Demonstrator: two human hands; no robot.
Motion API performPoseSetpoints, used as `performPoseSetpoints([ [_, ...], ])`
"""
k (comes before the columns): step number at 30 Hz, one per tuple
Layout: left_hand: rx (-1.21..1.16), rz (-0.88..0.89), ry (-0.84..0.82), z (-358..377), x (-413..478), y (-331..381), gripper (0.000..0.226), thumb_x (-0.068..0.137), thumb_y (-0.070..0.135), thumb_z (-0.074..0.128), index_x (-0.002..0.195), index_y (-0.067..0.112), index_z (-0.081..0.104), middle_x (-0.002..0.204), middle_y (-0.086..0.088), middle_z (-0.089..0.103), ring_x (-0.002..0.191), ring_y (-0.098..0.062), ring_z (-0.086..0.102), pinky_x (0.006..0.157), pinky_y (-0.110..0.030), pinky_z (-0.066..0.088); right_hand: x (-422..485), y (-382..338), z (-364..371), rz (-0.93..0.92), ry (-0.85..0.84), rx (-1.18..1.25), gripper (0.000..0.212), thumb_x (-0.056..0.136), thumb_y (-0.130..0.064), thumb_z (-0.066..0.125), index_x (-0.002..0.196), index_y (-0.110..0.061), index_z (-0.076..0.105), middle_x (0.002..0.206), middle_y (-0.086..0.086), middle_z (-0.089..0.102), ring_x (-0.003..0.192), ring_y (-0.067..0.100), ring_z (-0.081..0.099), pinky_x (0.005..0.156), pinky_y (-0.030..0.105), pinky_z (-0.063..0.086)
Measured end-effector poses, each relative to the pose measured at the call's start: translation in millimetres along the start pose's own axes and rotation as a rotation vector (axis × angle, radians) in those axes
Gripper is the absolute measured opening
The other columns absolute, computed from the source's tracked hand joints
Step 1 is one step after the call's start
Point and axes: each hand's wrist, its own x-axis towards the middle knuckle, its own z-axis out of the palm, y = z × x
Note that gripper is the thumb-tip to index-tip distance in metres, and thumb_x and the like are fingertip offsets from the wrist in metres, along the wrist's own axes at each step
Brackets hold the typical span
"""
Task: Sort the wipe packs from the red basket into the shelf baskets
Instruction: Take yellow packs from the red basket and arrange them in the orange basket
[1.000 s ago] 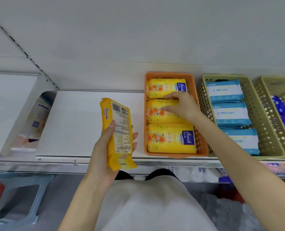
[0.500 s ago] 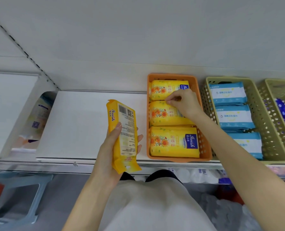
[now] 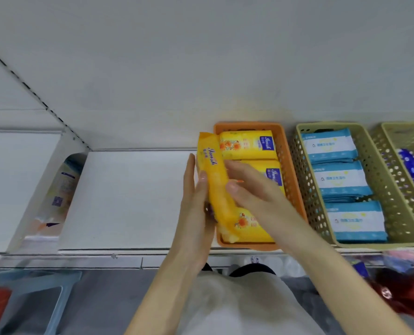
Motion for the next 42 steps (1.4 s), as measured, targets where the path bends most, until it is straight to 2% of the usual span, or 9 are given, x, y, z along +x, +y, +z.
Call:
performPoseSetpoints([
  [4,-0.053,0.048,0.041,14.2,7.8,3.0,0.068,0.074,0.018,0.066,0.138,0.024,0.041,0.114,-0.006,0.07,0.097,-0.023,0.07,0.074,-0.037,0.059,-2.1,-2.6,-10.8,0.099,0.056,0.181,0.046,0.073,-0.032,0.067,0.118,-0.029,0.06,0.113,-0.006,0.07,0.104,0.013,0.067,0.088,0.038,0.055],
  [8,-0.024,0.02,0.063,17.7,10.9,9.1,0.054,0.07,0.021,0.067,0.122,0.013,0.055,0.11,-0.009,0.071,0.092,-0.024,0.071,0.069,-0.036,0.059,-2.8,-6.7,-39.4,0.191,-0.043,0.172,0.042,0.081,-0.016,0.066,0.122,-0.023,0.059,0.112,-0.003,0.071,0.101,0.015,0.068,0.082,0.035,0.058],
  [12,0.086,0.044,0.097,15.5,18.4,18.6,0.045,0.066,0.022,0.071,0.109,0.014,0.059,0.097,-0.003,0.074,0.087,-0.019,0.07,0.068,-0.033,0.059,3.2,-7.7,-70.1,0.289,-0.074,0.086,0.042,0.077,-0.027,0.068,0.119,-0.027,0.062,0.109,-0.004,0.072,0.097,0.014,0.07,0.08,0.034,0.059],
  [18,0.04,0.155,0.231,24.4,18.5,11.2,0.038,0.076,0.011,0.07,0.112,0.016,0.057,0.102,-0.005,0.07,0.093,-0.022,0.071,0.071,-0.036,0.059,6.8,9.6,-76.1,0.078,0.408,-0.452,0.042,0.079,-0.035,0.071,0.119,-0.028,0.06,0.108,-0.009,0.059,0.092,-0.002,0.054,0.064,0.008,0.043],
  [24,-0.058,0.18,0.401,44.9,27.5,-16.2,0.031,0.08,0.012,0.071,0.105,0.02,0.054,0.11,-0.012,0.065,0.097,-0.026,0.069,0.073,-0.037,0.059,6.6,28.5,-62.2,0.179,0.51,-0.059,0.056,0.083,-0.025,0.07,0.134,-0.026,0.048,0.122,-0.01,0.06,0.109,0.001,0.056,0.079,0.012,0.048],
  [27,0.018,0.176,0.433,57.1,34.5,-24.9,0.03,0.081,0.017,0.071,0.104,0.022,0.052,0.107,-0.005,0.066,0.094,-0.02,0.07,0.065,-0.028,0.057,14.8,32.6,-57.0,0.162,0.495,0.073,0.034,0.085,-0.023,0.069,0.116,-0.033,0.06,0.106,-0.015,0.069,0.099,-0.002,0.064,0.081,0.02,0.053],
  [32,0.627,0.159,0.372,47.2,66.9,-16.3,0.032,0.083,0.037,0.07,0.107,0.025,0.054,0.102,0.005,0.066,0.092,-0.016,0.068,0.079,-0.041,0.058,46.6,34.8,-78.5,0.268,0.561,0.229,0.024,0.089,-0.018,0.065,0.112,-0.024,0.066,0.101,-0.006,0.073,0.097,0.013,0.069,0.086,0.04,0.056],
  [35,1.091,0.283,0.348,38.4,98.7,-9.2,0.041,0.088,0.049,0.057,0.121,0.025,0.055,0.109,0.007,0.054,0.107,-0.013,0.054,0.089,-0.029,0.047,74.4,33.1,-94.1,0.276,0.617,0.193,0.034,0.087,-0.019,0.067,0.121,-0.02,0.062,0.105,-0.003,0.071,0.097,0.015,0.068,0.088,0.045,0.055],
  [42,1.557,0.461,0.17,32.5,137.8,-15.2,0.049,0.097,0.045,0.041,0.139,0.018,0.046,0.129,-0.005,0.046,0.121,-0.022,0.041,0.101,-0.034,0.033,124.7,50.7,-118.2,0.244,0.615,-0.226,0.035,0.089,-0.018,0.065,0.123,-0.009,0.062,0.112,0.006,0.069,0.086,0.006,0.062,0.067,0.012,0.047],
])
